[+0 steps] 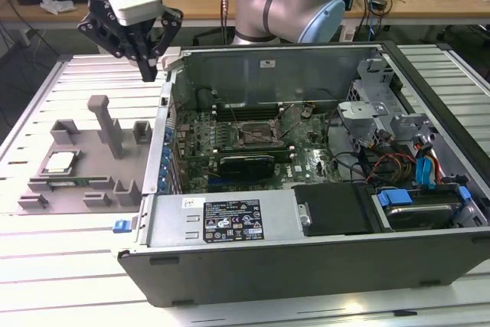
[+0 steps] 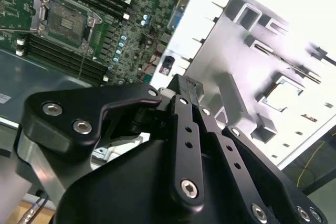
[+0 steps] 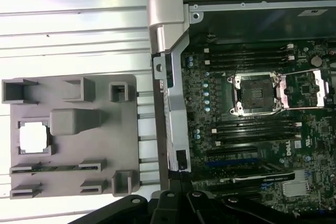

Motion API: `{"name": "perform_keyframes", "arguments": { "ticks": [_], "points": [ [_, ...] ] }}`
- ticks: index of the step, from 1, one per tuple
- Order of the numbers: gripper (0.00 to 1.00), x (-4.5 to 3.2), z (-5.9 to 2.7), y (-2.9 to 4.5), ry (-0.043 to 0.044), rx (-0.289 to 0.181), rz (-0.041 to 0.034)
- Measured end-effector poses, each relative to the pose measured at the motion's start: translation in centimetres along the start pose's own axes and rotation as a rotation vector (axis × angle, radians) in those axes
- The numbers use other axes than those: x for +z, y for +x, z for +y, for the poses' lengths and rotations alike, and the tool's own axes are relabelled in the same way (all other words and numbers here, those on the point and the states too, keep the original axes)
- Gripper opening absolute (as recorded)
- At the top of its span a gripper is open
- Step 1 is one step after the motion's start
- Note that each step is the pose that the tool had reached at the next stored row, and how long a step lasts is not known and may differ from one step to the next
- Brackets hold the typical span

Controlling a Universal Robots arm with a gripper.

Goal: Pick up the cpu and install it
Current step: 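Reach for the cpu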

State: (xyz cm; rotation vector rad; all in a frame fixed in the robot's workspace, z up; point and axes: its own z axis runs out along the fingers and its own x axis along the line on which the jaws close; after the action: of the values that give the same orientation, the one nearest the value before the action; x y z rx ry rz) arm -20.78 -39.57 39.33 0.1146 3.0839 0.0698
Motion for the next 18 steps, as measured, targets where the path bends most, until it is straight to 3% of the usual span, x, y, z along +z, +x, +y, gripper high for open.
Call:
{"name": "perform_keyframes", "arguments": {
  "ticks": [13,18],
  "points": [
    [0.11,-0.18,-0.07,3.33,-0.0011,-0.001,-0.0129],
    [0.11,-0.27,-0.13,4.96,-0.0015,-0.001,-0.0186]
  ]
}}
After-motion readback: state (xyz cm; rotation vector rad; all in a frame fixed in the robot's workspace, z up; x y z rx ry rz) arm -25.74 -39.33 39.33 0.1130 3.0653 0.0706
